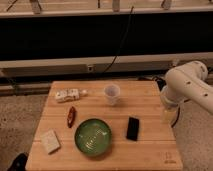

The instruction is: Place the eraser in the ceramic cup

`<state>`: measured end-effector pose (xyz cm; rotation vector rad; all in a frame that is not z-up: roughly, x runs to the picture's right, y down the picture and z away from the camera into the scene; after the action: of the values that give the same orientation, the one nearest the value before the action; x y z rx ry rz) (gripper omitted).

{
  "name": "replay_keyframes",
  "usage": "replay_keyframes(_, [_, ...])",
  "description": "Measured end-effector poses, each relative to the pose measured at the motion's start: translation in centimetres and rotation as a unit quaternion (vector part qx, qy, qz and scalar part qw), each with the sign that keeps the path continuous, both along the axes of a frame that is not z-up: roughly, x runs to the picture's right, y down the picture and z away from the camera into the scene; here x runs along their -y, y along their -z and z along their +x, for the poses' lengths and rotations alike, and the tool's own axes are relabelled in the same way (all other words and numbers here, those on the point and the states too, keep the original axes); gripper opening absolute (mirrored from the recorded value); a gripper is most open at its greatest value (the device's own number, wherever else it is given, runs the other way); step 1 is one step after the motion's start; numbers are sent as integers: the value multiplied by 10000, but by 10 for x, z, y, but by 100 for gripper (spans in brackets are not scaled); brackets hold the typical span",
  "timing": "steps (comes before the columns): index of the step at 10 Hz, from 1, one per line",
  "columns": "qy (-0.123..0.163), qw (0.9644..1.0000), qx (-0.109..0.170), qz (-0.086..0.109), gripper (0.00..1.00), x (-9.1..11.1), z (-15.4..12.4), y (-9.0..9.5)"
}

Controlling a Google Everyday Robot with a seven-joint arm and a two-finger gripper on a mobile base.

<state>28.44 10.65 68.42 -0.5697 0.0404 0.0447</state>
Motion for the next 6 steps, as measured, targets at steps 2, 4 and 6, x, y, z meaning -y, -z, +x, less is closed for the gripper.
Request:
replay_keyframes(2, [0, 10000, 0, 0, 80, 0, 0, 0])
replay_keyframes(4, [0, 10000, 0, 0, 80, 0, 0, 0])
replay_keyframes(6, [30, 10000, 4, -18, 80, -3, -1, 0])
